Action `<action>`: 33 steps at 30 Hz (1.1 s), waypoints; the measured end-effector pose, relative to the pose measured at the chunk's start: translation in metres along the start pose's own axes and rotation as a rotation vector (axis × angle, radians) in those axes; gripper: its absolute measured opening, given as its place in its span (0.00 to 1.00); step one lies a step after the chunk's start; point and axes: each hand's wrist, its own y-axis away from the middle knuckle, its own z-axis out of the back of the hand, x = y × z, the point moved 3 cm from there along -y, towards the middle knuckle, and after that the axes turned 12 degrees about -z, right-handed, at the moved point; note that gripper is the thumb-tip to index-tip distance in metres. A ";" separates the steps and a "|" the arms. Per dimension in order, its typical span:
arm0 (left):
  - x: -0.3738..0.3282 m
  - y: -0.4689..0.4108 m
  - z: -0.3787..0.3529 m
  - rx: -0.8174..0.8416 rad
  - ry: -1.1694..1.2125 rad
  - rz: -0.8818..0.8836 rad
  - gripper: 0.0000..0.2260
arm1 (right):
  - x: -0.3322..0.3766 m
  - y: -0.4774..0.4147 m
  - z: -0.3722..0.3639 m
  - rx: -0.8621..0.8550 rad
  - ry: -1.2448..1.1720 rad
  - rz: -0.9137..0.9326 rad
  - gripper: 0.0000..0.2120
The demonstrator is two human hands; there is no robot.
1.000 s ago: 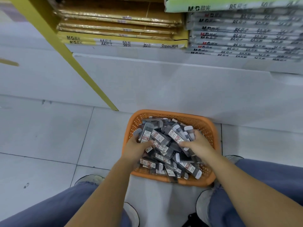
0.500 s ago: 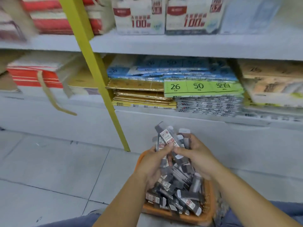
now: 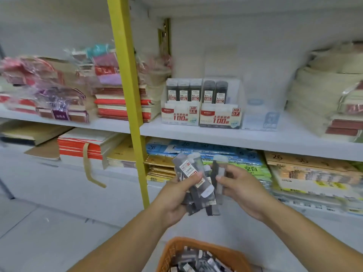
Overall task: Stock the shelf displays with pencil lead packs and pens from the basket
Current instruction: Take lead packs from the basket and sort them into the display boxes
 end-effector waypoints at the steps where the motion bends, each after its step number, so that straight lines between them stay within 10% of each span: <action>1: -0.007 -0.004 0.002 -0.014 -0.004 -0.009 0.17 | 0.008 0.000 0.006 -0.043 0.035 0.025 0.14; 17: -0.017 -0.018 -0.008 0.035 -0.040 -0.124 0.06 | 0.036 -0.012 0.018 -0.054 0.109 0.188 0.11; 23: -0.035 -0.015 -0.001 0.015 -0.088 -0.194 0.23 | 0.042 -0.005 0.036 -0.164 0.199 0.204 0.10; 33: -0.049 -0.018 -0.012 0.005 -0.010 -0.190 0.08 | 0.062 0.001 0.024 -0.152 0.030 0.304 0.14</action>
